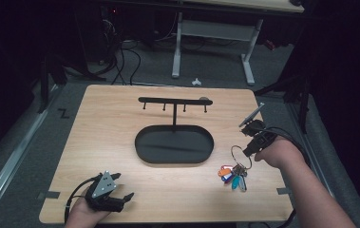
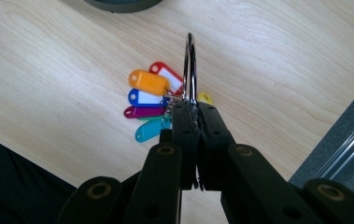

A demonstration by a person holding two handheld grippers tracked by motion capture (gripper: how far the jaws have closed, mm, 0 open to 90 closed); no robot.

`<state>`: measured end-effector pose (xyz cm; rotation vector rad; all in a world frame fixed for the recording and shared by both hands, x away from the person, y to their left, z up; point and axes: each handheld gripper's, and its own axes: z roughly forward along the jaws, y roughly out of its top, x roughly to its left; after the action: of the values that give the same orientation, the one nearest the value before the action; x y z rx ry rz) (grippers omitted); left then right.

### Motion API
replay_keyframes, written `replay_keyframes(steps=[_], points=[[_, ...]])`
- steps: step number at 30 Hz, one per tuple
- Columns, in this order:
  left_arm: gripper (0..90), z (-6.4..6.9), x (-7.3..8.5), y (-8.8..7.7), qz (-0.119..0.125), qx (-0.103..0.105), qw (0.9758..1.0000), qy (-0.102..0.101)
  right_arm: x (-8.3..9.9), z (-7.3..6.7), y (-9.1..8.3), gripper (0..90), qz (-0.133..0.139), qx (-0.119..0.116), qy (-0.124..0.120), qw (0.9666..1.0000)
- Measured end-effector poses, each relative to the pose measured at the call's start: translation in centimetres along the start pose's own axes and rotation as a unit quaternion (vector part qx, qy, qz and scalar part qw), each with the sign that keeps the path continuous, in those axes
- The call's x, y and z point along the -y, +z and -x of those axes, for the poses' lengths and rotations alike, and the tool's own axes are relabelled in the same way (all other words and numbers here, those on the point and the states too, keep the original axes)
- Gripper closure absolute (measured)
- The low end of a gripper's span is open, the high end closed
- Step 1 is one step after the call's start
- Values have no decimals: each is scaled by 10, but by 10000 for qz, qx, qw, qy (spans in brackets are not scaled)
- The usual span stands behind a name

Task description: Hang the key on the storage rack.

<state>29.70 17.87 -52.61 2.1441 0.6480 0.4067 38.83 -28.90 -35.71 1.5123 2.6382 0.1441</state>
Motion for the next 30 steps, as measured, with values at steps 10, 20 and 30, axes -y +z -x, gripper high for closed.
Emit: replay_keyframes(steps=[10, 20, 30], points=[[166, 0, 0, 0, -7, 3, 10000, 3, -6, -1, -20, 876, 118, 113, -34, 9999], [166, 0, 0, 0, 9, -14, 10000, -3, -10, -2, -37, 877, 177, 219, -62, 9996], [166, -2, 0, -3, 109, -85, 9999, -59, -17, -4, -59, 877, 285, 312, -52, 9991]])
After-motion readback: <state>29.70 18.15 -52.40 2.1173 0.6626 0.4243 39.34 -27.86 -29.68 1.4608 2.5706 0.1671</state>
